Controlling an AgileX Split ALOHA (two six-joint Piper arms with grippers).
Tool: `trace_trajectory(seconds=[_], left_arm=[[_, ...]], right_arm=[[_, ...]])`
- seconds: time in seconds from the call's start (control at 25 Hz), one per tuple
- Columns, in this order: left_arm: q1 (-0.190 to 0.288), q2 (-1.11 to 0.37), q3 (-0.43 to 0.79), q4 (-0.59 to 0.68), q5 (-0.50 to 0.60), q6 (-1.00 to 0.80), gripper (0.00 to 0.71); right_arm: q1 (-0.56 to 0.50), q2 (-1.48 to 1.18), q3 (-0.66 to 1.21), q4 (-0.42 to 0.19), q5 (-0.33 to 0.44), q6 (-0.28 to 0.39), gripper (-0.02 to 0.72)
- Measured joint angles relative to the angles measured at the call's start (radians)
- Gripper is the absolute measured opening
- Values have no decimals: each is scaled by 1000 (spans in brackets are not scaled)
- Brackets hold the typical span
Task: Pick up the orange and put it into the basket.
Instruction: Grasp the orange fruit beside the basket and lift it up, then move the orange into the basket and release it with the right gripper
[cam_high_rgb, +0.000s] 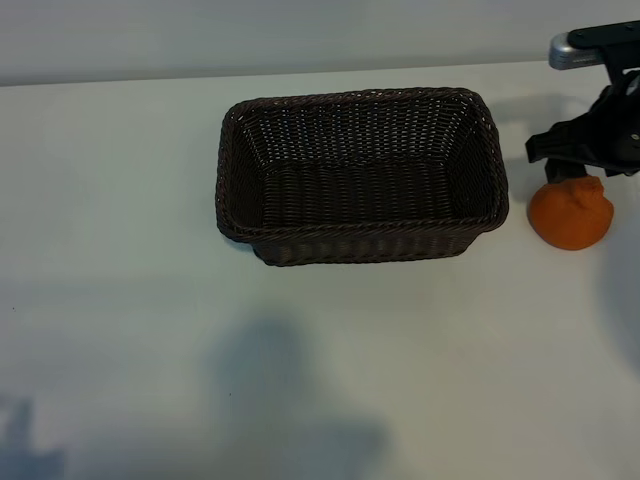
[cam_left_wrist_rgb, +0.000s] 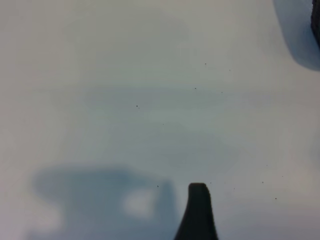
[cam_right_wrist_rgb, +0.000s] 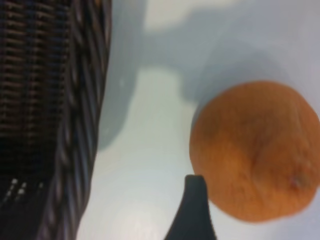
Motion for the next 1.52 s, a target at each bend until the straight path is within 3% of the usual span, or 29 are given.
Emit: trace_trajectory(seconds=[0.56, 0.68, 0.84, 0.96, 1.52], left_arm=[[0, 0, 0, 0, 0, 0, 592], [0, 0, 0, 0, 0, 0, 592], [0, 0, 0, 0, 0, 0, 592], [0, 0, 0, 0, 0, 0, 592], [0, 0, 0, 0, 0, -1, 592]], right_arm=[[-28, 161, -60, -54, 4, 31, 561], [-28, 178, -60, -59, 6, 55, 435], [-28, 192, -65, -66, 14, 78, 127], [-28, 192, -75, -67, 25, 81, 97], [-28, 39, -410, -88, 401, 74, 95]])
